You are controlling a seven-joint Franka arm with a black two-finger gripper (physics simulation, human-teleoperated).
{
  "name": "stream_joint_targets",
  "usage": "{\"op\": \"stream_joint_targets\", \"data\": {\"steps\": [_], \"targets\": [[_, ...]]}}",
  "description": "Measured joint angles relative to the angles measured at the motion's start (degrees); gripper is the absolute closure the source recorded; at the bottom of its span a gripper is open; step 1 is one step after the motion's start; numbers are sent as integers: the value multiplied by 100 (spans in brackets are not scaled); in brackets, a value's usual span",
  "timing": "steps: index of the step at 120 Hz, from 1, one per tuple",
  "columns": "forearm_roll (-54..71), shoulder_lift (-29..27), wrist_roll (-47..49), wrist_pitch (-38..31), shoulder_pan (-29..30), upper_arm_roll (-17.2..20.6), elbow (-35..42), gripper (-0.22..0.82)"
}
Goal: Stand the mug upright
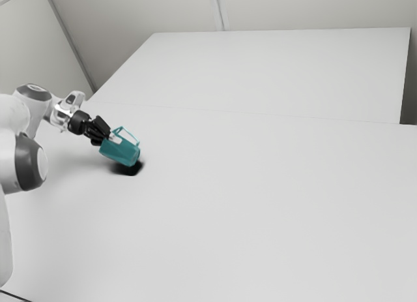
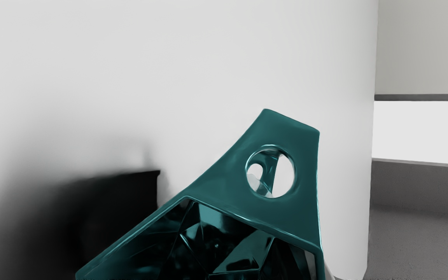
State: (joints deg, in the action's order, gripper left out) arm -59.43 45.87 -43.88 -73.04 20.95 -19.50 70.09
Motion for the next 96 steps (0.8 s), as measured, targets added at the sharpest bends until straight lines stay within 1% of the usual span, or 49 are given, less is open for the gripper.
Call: {"op": "stream_joint_targets", "data": {"steps": [25,41,45,65,75,86,96], "targets": [[555,-522,236,-92,-382,0,128,79],[1281,-829,431,-379,-790,5,161,79],[1507,-957,478,-498,-869,56,237,79],[2624,-2019,693,-1366,-1164,533,1494,79],[3220,-2493,795,-1900,-1362,691,2085,79],[3807,-2917,909,-2492,-1579,770,2687,79],[4351,-3145,1034,-2987,-1805,792,3040,79]]}}
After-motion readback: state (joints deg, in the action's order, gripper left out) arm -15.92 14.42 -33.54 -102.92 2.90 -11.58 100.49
